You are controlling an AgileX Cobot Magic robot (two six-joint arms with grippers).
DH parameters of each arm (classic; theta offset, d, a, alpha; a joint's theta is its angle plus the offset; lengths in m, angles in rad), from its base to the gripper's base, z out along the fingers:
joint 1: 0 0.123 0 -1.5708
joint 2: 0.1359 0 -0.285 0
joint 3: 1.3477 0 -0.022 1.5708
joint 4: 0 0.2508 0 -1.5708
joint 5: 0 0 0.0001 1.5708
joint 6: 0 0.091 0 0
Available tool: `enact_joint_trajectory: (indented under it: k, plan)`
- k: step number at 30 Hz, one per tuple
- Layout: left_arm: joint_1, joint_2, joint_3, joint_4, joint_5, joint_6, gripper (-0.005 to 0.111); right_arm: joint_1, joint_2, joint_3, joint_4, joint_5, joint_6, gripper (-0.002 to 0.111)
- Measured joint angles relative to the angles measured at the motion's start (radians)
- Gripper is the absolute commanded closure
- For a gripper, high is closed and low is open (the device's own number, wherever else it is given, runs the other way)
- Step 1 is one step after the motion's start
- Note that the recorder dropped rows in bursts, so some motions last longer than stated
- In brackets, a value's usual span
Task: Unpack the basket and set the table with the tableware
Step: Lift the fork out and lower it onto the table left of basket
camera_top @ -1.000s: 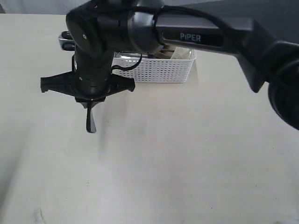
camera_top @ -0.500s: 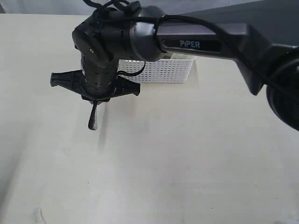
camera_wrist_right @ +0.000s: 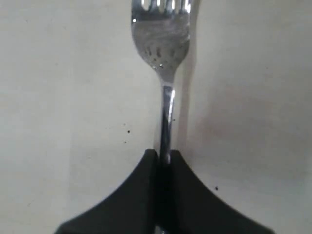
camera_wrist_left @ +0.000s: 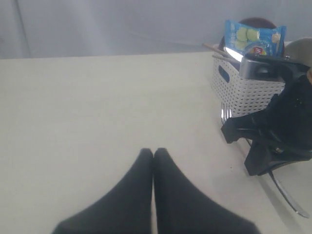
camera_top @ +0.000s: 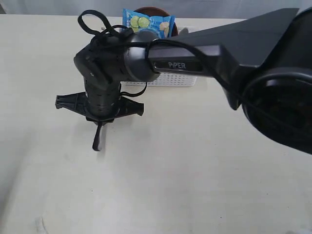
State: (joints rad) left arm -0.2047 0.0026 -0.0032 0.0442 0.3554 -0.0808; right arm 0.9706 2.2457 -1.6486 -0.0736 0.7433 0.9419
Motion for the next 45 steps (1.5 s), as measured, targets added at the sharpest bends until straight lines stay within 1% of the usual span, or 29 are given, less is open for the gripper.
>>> enact_joint_trajectory:
  k: [13, 14, 16, 18, 20, 22, 32, 41, 45]
  plan:
    - [0.0, 0.0, 0.0, 0.0, 0.0, 0.0, 0.107, 0.0, 0.021, 0.0, 0.0, -0.028, 0.0, 0.108]
    - [0.0, 0.0, 0.0, 0.0, 0.0, 0.0, 0.107, 0.0, 0.021, 0.0, 0.0, -0.033, 0.0, 0.104]
    - [0.0, 0.0, 0.0, 0.0, 0.0, 0.0, 0.107, 0.0, 0.022, 0.0, 0.0, -0.042, 0.0, 0.094]
    - [0.0, 0.0, 0.0, 0.0, 0.0, 0.0, 0.107, 0.0, 0.022, 0.0, 0.0, -0.048, 0.0, 0.081]
    - [0.0, 0.0, 0.0, 0.0, 0.0, 0.0, 0.107, 0.0, 0.023, 0.0, 0.002, -0.062, 0.0, 0.072]
    - [0.0, 0.0, 0.0, 0.0, 0.0, 0.0, 0.107, 0.0, 0.023, -0.002, 0.002, -0.07, 0.0, 0.067]
    - [0.0, 0.0, 0.0, 0.0, 0.0, 0.0, 0.107, 0.0, 0.023, -0.002, -0.009, -0.085, 0.004, 0.067]
    - [0.0, 0.0, 0.0, 0.0, 0.0, 0.0, 0.107, 0.0, 0.031, -0.002, -0.204, -0.093, 0.052, 0.067]
    - [0.0, 0.0, 0.0, 0.0, 0.0, 0.0, 0.107, 0.0, 0.033, -0.002, -0.254, -0.093, 0.058, 0.067]
